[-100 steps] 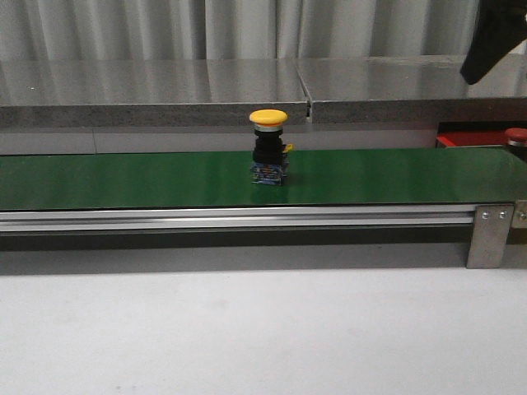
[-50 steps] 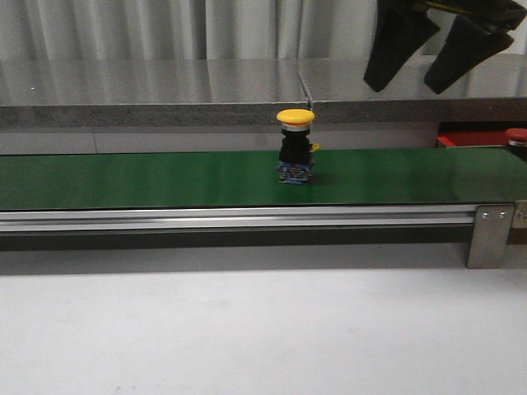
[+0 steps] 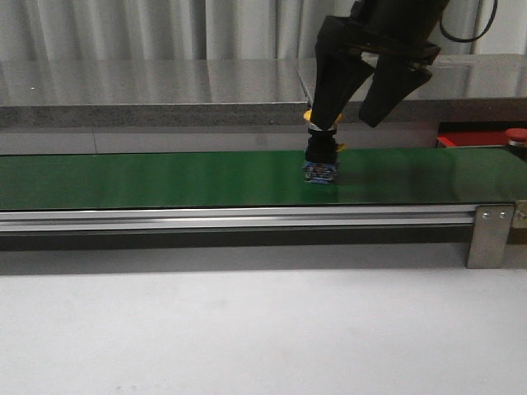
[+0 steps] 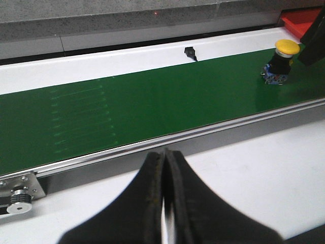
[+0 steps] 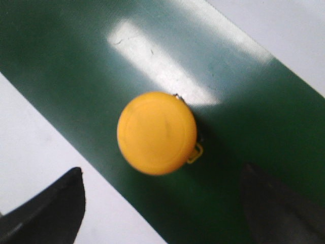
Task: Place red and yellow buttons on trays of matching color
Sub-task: 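Lower the right gripper onto the yellow button on the belt and grasp, then carry the yellow button into the yellow tray and open the right gripper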
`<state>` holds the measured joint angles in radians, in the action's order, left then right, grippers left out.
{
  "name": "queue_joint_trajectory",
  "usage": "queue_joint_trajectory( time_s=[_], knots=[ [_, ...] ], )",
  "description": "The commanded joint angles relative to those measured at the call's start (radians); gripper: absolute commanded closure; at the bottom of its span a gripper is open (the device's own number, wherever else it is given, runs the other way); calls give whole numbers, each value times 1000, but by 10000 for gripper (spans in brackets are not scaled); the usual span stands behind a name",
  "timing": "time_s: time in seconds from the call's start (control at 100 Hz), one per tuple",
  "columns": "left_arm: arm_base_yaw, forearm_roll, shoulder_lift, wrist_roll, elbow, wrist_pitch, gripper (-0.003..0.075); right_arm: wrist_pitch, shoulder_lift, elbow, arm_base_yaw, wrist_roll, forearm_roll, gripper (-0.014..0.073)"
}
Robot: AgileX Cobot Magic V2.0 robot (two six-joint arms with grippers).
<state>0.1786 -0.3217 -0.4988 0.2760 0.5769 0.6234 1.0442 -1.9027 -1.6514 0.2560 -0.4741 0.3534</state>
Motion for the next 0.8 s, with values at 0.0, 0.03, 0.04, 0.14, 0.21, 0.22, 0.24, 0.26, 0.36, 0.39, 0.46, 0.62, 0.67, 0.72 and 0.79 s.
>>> queue_joint_trajectory(
  time_s=[0.0,0.03,0.04,0.14,0.21,0.22,0.24,0.26,0.36,0.39,0.46,0.62,0.67,0.72,0.79],
  knots=[
    [8,-23,-3,-3,27,-70,739,-64,29,-38,-1,-16,12,2],
    [8,-23,-3,-3,27,-70,739,-80,23,-38,-1,-16,12,2],
    [8,-23,-3,-3,27,-70,739,-84,22,-38,-1,-16,12,2],
    [8,-23,-3,-3,27,-70,739,-117,5,-38,-1,-16,12,9],
    [8,-23,-3,-3,27,-70,739,-135,1,-38,-1,-16,12,58],
    [8,-23,-3,-3,27,-70,739,-138,1,-38,-1,-16,12,74],
    [8,-23,-3,-3,27,-70,739,-141,1,-38,-1,-16,12,104],
    [8,-23,-3,-3,27,-70,739,-143,1,-38,-1,-16,12,139],
    [8,-23,-3,-3,27,-70,739,-146,1,-38,-1,-15,11,333],
    [8,-23,-3,-3,27,-70,739,-145,1,-38,-1,-15,9,390],
    [8,-23,-3,-3,27,-70,739,-144,4,-38,-1,-15,9,503],
    [8,-23,-3,-3,27,-70,739,-139,32,-35,-2,2,9,606],
    [8,-23,-3,-3,27,-70,739,-141,46,-35,-3,26,9,611],
    [8,-23,-3,-3,27,-70,739,-143,59,-35,-6,53,9,610],
    [8,-23,-3,-3,27,-70,739,-144,77,-35,-10,84,6,610]
  ],
)
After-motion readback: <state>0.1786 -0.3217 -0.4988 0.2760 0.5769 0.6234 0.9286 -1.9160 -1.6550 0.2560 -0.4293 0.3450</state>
